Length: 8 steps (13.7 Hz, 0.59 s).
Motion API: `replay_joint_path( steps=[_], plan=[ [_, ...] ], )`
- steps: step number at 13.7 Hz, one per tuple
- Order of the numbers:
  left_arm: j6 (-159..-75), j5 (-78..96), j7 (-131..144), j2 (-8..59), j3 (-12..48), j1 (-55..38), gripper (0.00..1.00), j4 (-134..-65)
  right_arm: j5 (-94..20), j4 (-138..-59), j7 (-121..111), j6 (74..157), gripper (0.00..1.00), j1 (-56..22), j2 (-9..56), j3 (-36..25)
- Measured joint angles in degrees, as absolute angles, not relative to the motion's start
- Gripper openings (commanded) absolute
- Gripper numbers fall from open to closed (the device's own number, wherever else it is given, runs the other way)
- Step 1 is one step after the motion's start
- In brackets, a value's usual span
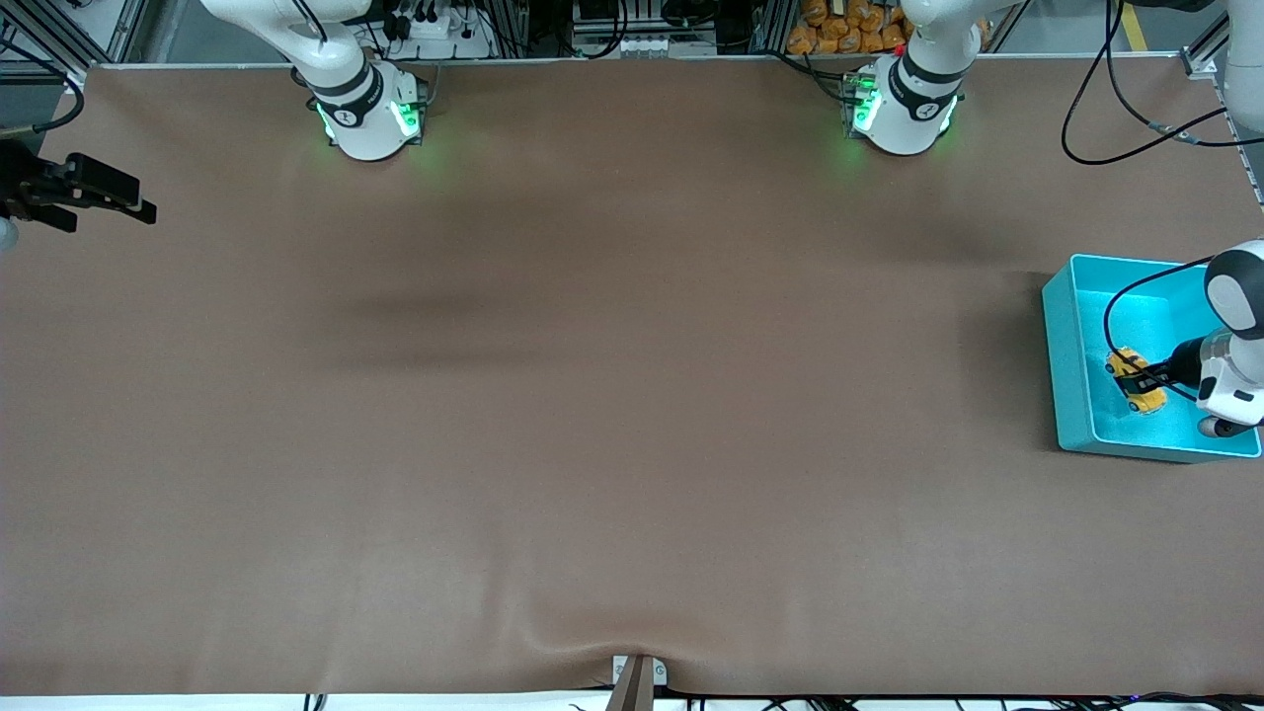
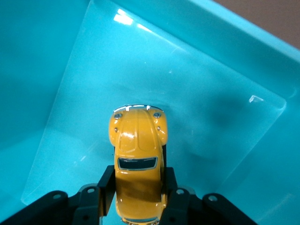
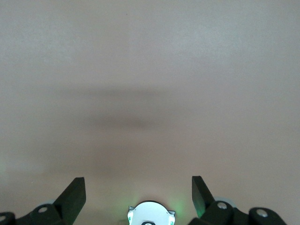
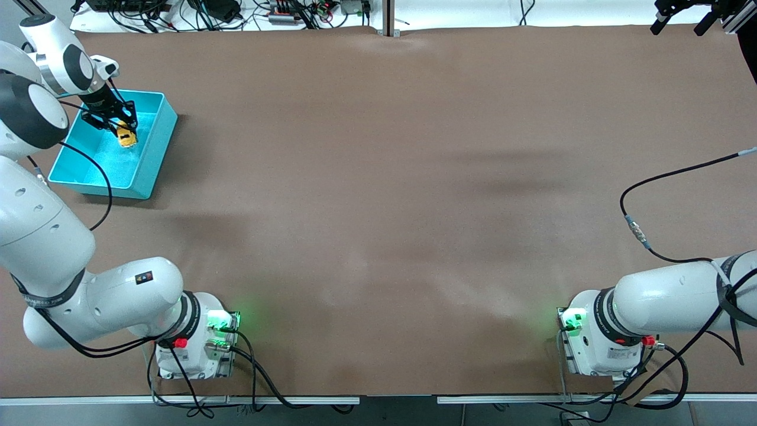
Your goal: Wind and store yellow beetle car
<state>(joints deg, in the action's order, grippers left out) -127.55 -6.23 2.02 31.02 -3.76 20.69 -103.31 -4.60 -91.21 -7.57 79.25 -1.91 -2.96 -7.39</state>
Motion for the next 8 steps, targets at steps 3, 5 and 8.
replay_joint_path(
  steps=[3, 5, 8],
  plan=[
    [-127.72, -6.23, 2.01, 31.02, -3.7, 20.69, 0.9, -103.18, -4.6, -91.21, -7.57, 79.25, 1.0, -1.91, -2.96, -7.39],
    [-127.93, -6.23, 2.01, 31.02, -3.69, 20.69, 1.0, -103.03, -4.6, -91.21, -7.57, 79.25, 1.0, -1.91, -2.96, -7.39],
    [-128.24, -6.23, 1.97, 30.43, -3.45, 20.61, 1.0, -102.11, -4.6, -91.22, -7.56, 79.25, 1.0, -1.91, -2.96, -7.39]
  ],
)
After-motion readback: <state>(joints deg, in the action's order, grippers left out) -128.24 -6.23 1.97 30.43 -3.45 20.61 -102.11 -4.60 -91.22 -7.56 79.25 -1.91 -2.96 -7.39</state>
